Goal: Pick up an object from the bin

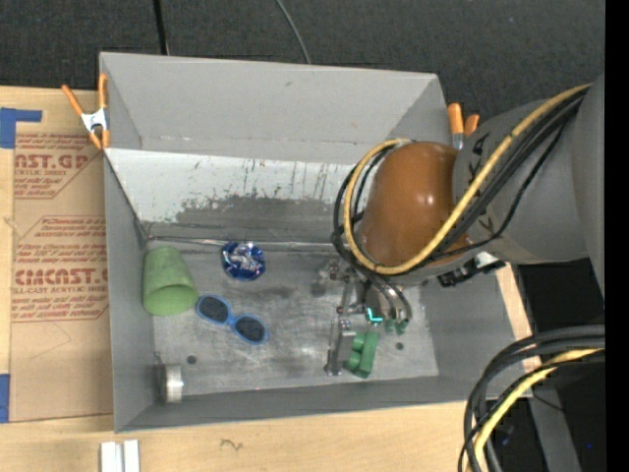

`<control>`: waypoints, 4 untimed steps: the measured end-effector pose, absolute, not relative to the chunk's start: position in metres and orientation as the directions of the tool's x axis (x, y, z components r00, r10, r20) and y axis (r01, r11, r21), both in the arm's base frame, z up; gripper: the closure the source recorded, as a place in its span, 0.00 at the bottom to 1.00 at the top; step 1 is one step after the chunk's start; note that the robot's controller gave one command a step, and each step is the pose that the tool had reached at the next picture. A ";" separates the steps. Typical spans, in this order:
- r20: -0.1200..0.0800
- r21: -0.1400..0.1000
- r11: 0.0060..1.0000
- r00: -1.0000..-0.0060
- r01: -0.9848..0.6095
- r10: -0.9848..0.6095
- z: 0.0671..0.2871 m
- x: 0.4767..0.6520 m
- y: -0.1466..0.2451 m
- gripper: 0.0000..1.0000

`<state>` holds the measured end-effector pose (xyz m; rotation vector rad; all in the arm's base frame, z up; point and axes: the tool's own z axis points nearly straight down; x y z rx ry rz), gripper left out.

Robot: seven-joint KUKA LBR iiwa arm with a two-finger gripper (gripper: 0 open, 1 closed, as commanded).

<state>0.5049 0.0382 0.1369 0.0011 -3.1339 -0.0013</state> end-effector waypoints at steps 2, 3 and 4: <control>-0.014 -0.001 0.993 -0.993 -0.118 -0.118 0.077 0.486 -0.033 0.00; -0.006 0.000 0.993 -0.993 -0.120 -0.120 0.078 0.484 -0.032 1.00; -0.005 0.000 0.993 -0.993 -0.120 -0.120 0.078 0.484 -0.032 1.00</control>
Offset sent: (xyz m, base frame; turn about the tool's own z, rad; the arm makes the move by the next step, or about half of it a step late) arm -0.0207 -0.0465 -0.0084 -0.0466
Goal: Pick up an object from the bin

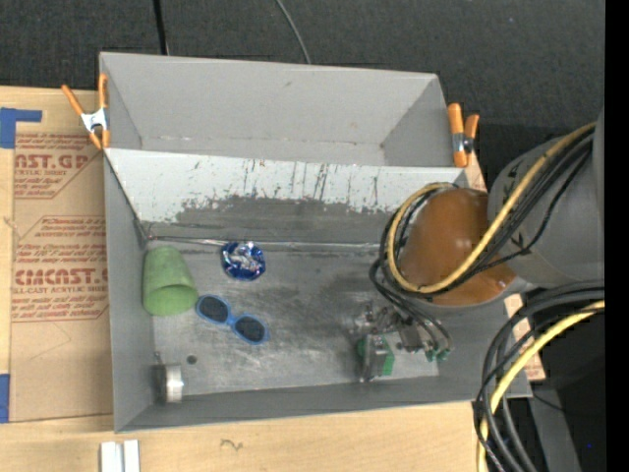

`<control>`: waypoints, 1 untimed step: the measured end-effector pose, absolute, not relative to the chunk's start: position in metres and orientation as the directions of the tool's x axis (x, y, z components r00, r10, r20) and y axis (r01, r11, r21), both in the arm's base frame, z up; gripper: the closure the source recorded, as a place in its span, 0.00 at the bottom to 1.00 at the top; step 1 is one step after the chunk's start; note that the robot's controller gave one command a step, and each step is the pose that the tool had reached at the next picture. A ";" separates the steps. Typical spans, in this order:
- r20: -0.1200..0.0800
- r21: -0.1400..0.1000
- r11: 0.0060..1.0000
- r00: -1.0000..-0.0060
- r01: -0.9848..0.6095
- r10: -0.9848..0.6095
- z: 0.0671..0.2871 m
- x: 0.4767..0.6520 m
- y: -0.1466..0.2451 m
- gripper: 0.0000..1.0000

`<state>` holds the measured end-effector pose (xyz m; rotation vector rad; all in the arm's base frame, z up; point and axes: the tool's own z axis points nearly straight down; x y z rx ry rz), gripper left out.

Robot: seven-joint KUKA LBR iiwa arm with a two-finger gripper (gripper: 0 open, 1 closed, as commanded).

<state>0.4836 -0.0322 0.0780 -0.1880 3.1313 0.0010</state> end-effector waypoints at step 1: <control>-0.005 0.000 0.993 -0.993 -0.120 -0.120 0.078 0.484 -0.032 1.00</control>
Offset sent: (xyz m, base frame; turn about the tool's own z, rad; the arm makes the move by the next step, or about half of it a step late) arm 0.0000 0.0000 0.0000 0.0000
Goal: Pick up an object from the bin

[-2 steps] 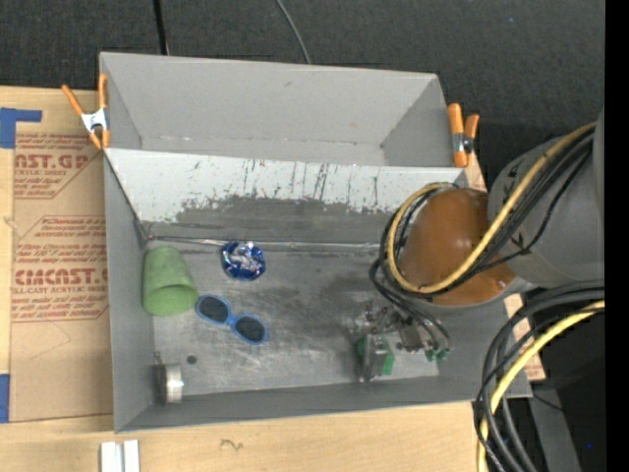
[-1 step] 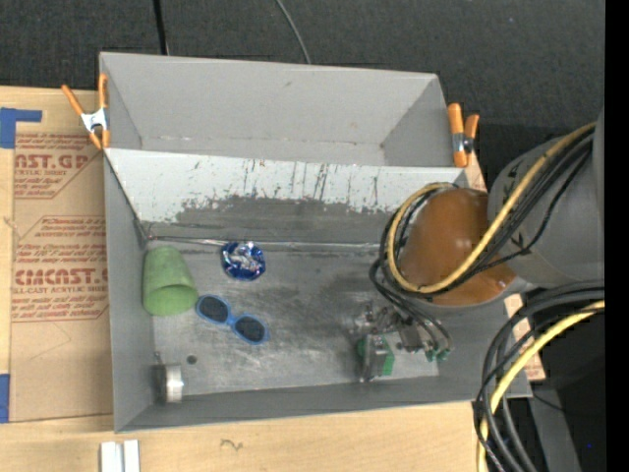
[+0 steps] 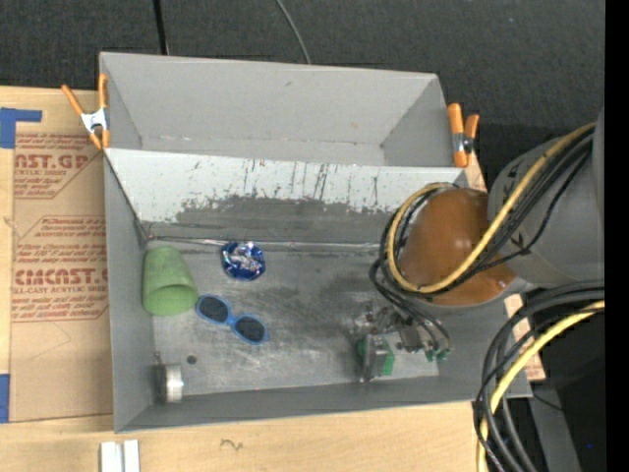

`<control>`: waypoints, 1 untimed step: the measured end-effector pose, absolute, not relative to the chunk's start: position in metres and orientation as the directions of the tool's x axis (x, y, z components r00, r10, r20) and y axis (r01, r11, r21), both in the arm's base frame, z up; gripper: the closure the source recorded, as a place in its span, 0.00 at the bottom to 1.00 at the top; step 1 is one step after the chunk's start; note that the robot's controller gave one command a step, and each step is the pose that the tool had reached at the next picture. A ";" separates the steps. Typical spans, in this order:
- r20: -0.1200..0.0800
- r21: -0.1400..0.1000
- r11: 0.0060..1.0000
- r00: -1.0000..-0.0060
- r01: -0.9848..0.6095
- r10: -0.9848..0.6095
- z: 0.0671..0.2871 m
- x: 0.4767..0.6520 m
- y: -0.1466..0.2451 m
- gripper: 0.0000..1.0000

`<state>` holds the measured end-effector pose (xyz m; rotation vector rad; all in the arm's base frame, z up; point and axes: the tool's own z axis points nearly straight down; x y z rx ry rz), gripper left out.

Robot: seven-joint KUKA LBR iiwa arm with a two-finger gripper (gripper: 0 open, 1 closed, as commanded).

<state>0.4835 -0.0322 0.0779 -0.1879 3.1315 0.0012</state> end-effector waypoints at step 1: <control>-0.009 -0.002 0.997 -0.997 -0.076 -0.076 0.213 0.499 -0.076 1.00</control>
Offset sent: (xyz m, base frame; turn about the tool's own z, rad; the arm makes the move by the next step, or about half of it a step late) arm 0.0131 -0.0431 0.1310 0.0418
